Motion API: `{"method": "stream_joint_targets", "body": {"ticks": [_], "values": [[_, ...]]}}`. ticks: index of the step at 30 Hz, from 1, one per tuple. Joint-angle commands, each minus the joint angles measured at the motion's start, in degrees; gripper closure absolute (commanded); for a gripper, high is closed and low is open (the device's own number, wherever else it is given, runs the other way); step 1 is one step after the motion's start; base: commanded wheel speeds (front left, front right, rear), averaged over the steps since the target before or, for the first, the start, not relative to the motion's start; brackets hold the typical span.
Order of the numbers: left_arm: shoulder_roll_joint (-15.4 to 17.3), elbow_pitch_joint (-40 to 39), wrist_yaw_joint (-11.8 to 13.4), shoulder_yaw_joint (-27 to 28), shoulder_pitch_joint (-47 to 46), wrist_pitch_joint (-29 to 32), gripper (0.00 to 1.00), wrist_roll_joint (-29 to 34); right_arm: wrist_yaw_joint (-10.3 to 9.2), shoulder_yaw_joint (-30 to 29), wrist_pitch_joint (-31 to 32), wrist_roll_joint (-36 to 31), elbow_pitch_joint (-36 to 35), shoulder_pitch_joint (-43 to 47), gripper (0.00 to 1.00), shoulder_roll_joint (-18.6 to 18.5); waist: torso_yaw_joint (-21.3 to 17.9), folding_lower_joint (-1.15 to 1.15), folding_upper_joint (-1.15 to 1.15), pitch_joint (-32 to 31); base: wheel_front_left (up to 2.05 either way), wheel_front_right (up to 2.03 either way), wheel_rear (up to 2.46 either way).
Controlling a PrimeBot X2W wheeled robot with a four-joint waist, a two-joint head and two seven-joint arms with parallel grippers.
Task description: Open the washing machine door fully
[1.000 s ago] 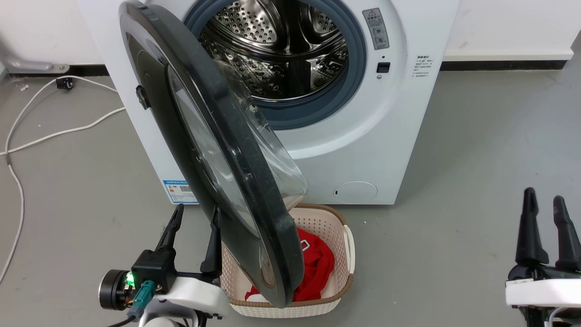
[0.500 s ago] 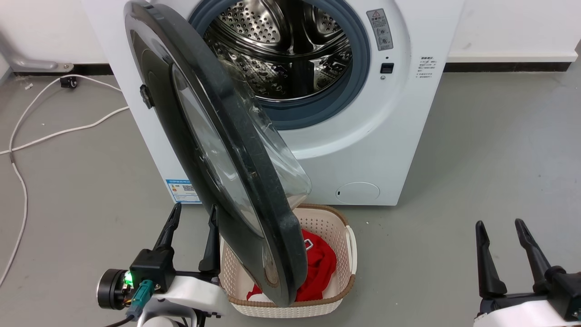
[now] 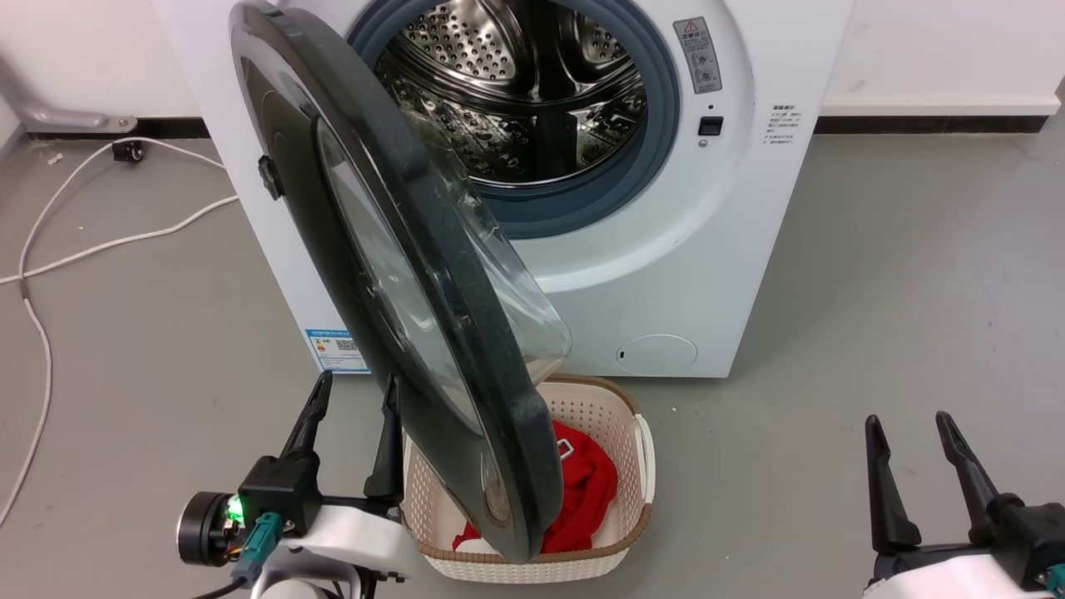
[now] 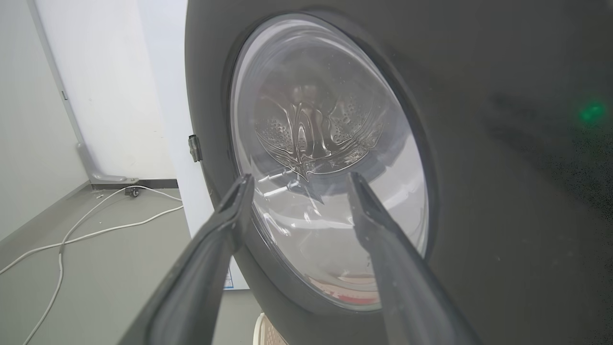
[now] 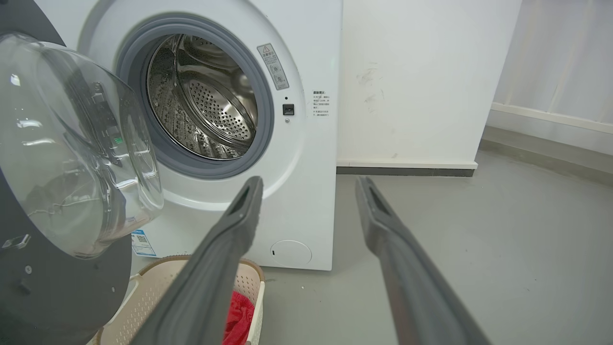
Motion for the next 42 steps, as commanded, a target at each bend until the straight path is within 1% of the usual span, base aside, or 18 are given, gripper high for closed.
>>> {"method": "stream_joint_targets", "body": {"ticks": [1, 2, 3, 4, 5, 10, 15, 23, 24, 27, 31, 32, 34, 38, 42], "values": [[0.0, -0.2, -0.3, 0.1, -0.5, -0.1, 0.0, 0.3, -0.04, 0.0, -0.4, 0.0, 0.2, -0.8, 0.0, 0.1, 0.0, 0.0, 0.0, 0.0, 0.0, 0.0, 0.0], [0.0, -0.2, -0.3, 0.1, -0.5, -0.1, 0.0, 0.4, -0.04, 0.0, -0.5, 0.0, 0.3, -0.8, 0.0, 0.1, 0.0, 0.0, 0.0, 0.0, 0.0, 0.0, 0.0], [0.0, -0.2, -0.3, 0.1, -0.5, -0.1, 0.47, 0.4, -0.04, 0.0, -0.5, 0.0, 0.3, -0.7, 0.0, 0.1, 0.0, 0.0, 0.0, 0.0, 0.0, 0.0, 0.0], [0.0, -0.2, -0.3, 0.1, -0.5, -0.1, 0.97, 0.6, -0.04, -0.1, -0.6, 0.2, 0.4, -0.7, 0.0, 0.1, 0.0, 0.0, 0.0, 0.0, 0.0, 0.0, 0.0], [0.0, -0.2, -0.3, 0.1, -0.5, -0.1, 1.0, 0.6, -0.04, -0.1, -0.6, 0.2, 0.5, -0.7, 0.0, 0.1, -0.1, 0.0, 0.0, 0.1, 0.0, 0.0, 0.0], [0.1, -1.2, -0.5, 0.5, -1.0, -0.1, 1.0, 0.7, -0.04, -0.1, -0.9, 0.6, 0.9, -0.8, 0.0, 0.1, -0.1, 0.0, 0.0, 0.1, 0.0, 0.0, 0.0], [0.1, -5.3, -0.2, 1.0, -1.9, -0.1, 1.0, 0.4, -0.04, -0.2, -1.1, 0.9, 1.1, -0.8, 0.0, 0.1, 0.1, 0.0, 0.0, 0.1, 0.0, 0.0, 0.0], [0.0, -16.4, -0.4, 0.9, -5.8, -0.1, 1.0, 1.3, -0.04, -0.1, -1.3, 1.1, 1.3, -1.1, 0.0, 0.1, 0.5, 0.0, 0.0, 0.2, 0.0, 0.0, 0.0], [0.0, -16.4, -0.4, 0.9, -5.8, -0.1, 1.0, 1.3, -0.04, -0.1, -1.3, 1.1, 1.3, -1.1, 0.0, 0.1, 0.5, 0.0, 0.0, 0.2, 0.0, 0.0, 0.0], [0.0, -22.7, -0.7, -0.1, -8.1, -0.1, 1.0, 1.6, -0.04, -0.1, -1.1, 1.2, 1.4, -1.2, 0.0, 0.1, 0.5, 0.0, 0.0, 0.2, 0.0, 0.0, 0.0], [0.0, -28.9, -1.3, -2.7, -10.5, -0.1, 1.0, 2.3, -0.04, -0.3, -0.9, 1.2, 1.5, -1.2, 0.0, 0.1, 0.5, 0.0, 0.0, 0.2, 0.0, 0.0, 0.0], [0.0, -28.9, -1.3, -2.7, -10.5, -0.1, 1.0, 2.3, -0.04, -0.3, -0.9, 1.2, 1.5, -1.2, 0.0, 0.1, 0.5, 0.0, 0.0, 0.2, 0.0, 0.0, 0.0], [0.0, -31.8, -1.7, -4.6, -11.6, -0.1, 1.0, 2.7, -0.04, -0.3, -0.9, 1.2, 1.5, -1.2, 0.0, 0.1, 0.4, 0.0, 0.0, 0.2, 0.0, 0.0, 0.0], [0.0, -35.3, -2.8, -9.7, -12.0, -0.1, 1.0, 3.4, -0.04, -0.1, -0.9, 1.3, 1.7, -1.1, 0.0, 0.1, 0.1, 0.0, 0.0, 0.1, 0.0, 0.0, 0.0], [0.0, -36.1, -4.0, -16.1, -10.3, 1.1, 1.0, 3.2, -0.04, -0.1, -0.8, 1.7, 1.8, -1.0, 0.0, 0.1, -0.1, 0.0, 0.0, 0.1, 0.0, 0.0, 0.0]]}}
